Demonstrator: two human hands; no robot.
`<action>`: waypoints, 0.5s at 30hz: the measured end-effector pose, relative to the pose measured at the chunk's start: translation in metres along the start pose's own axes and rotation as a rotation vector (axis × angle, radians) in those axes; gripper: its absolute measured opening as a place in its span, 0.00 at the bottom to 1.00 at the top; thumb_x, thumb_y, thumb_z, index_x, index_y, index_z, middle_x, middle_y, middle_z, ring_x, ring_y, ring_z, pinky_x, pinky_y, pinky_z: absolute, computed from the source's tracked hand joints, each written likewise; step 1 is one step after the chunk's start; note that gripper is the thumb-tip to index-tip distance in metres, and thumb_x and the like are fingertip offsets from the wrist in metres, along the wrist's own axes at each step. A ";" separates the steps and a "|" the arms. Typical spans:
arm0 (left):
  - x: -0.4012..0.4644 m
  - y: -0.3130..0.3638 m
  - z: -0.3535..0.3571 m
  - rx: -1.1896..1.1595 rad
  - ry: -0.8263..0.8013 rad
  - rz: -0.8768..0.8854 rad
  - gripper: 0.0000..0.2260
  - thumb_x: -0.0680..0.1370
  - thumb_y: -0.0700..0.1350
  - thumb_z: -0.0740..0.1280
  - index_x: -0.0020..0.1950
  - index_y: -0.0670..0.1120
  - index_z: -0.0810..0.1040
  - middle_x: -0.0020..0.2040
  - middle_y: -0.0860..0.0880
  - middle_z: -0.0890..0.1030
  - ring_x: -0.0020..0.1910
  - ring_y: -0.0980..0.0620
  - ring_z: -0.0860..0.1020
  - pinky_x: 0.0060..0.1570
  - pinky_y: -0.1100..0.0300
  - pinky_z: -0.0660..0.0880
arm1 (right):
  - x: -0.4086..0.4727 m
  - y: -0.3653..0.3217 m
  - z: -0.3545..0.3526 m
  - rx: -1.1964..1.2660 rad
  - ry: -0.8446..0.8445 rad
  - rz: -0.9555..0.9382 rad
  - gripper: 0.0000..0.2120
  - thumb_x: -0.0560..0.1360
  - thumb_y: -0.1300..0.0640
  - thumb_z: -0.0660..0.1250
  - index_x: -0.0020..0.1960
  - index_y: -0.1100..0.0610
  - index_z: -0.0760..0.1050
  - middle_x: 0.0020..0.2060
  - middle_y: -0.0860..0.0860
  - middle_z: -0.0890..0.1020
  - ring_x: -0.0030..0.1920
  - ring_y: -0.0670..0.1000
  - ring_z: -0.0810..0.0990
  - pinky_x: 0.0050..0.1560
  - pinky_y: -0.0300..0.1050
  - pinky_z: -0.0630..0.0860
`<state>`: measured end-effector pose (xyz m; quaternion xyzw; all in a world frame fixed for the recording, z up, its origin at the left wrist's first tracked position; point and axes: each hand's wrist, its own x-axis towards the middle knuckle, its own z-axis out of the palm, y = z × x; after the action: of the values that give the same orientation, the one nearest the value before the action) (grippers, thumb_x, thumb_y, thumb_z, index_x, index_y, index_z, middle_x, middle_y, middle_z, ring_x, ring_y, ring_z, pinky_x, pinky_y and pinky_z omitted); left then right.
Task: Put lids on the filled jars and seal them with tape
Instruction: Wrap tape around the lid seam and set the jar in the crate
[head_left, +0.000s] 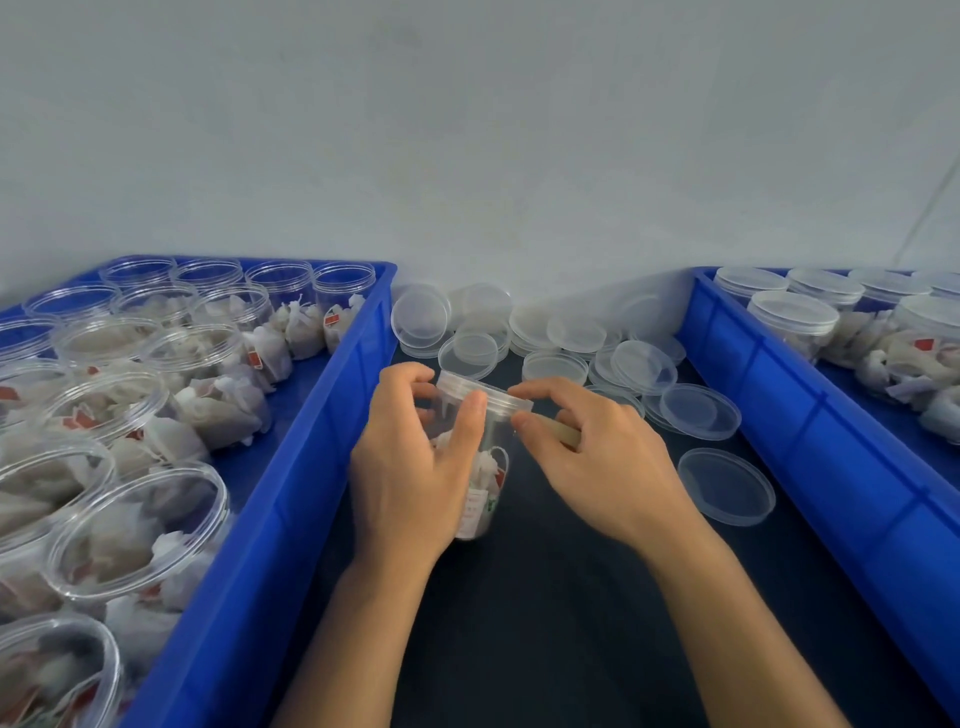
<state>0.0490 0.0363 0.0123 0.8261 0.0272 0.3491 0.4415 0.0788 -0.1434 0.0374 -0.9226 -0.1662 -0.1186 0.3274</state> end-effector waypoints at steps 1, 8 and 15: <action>-0.002 0.003 0.001 0.057 0.053 0.035 0.16 0.82 0.67 0.64 0.61 0.58 0.71 0.54 0.58 0.80 0.50 0.58 0.82 0.43 0.51 0.82 | 0.000 -0.001 0.000 -0.014 0.007 0.001 0.11 0.82 0.36 0.60 0.63 0.32 0.73 0.31 0.34 0.77 0.38 0.44 0.79 0.41 0.47 0.74; -0.012 0.009 0.010 0.148 -0.117 0.006 0.26 0.81 0.62 0.66 0.76 0.55 0.66 0.68 0.57 0.77 0.61 0.54 0.79 0.53 0.50 0.79 | -0.002 -0.004 0.001 -0.075 0.041 0.031 0.13 0.83 0.38 0.58 0.65 0.34 0.72 0.38 0.40 0.83 0.46 0.50 0.82 0.51 0.53 0.79; -0.007 0.003 0.010 0.199 -0.160 -0.040 0.40 0.70 0.62 0.78 0.75 0.61 0.60 0.67 0.58 0.75 0.59 0.51 0.80 0.50 0.48 0.79 | 0.003 0.003 0.000 0.010 -0.064 0.055 0.18 0.84 0.49 0.56 0.70 0.30 0.69 0.37 0.39 0.79 0.45 0.51 0.79 0.49 0.53 0.76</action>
<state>0.0497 0.0250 0.0067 0.8902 0.0428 0.2690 0.3650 0.0827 -0.1443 0.0366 -0.9285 -0.1516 -0.0792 0.3297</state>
